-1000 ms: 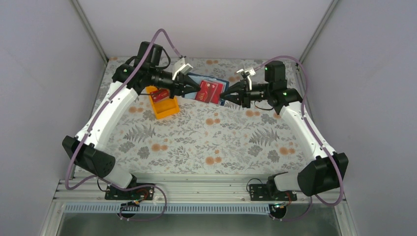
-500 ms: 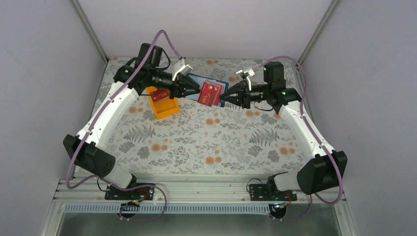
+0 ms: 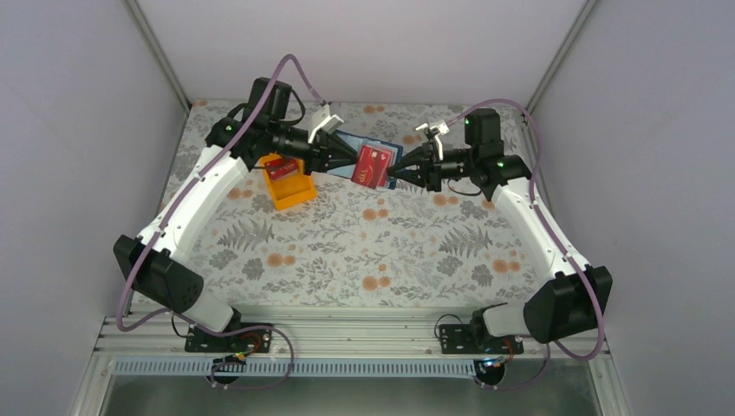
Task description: Take the credit cards out of the card holder
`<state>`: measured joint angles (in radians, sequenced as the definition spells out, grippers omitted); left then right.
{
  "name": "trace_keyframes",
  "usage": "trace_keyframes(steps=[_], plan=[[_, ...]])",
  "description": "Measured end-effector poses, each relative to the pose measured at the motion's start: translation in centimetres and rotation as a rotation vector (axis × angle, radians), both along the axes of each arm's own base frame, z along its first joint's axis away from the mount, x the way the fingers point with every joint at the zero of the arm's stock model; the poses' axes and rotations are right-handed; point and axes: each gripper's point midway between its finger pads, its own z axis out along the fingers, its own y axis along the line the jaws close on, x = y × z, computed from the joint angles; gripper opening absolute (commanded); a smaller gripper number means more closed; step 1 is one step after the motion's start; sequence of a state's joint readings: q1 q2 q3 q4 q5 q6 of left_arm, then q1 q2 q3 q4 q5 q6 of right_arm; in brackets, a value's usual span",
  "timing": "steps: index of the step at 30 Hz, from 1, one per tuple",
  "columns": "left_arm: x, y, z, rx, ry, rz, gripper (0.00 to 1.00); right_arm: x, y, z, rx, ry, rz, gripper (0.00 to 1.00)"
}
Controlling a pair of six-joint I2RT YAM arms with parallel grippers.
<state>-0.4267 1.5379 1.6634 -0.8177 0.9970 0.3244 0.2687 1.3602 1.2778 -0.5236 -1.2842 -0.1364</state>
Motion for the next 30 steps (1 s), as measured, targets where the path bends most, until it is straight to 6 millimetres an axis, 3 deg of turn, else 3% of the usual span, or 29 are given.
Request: trace_keyframes(steps=[8, 13, 22, 30], plan=[[-0.2, -0.5, -0.7, 0.005, 0.019, -0.004, 0.17, -0.1, 0.0, -0.1, -0.002, 0.009, 0.003, 0.04], [-0.5, -0.9, -1.0, 0.012, 0.032, -0.006, 0.03, -0.2, 0.0, -0.2, -0.003, 0.013, 0.004, 0.04], [-0.8, -1.1, -0.9, 0.007, 0.040, -0.017, 0.02, -0.3, -0.1, 0.0, -0.001, 0.008, 0.005, 0.04], [-0.2, 0.4, -0.7, 0.010, 0.032, 0.014, 0.02, -0.2, -0.1, 0.1, -0.005, 0.003, -0.003, 0.04]])
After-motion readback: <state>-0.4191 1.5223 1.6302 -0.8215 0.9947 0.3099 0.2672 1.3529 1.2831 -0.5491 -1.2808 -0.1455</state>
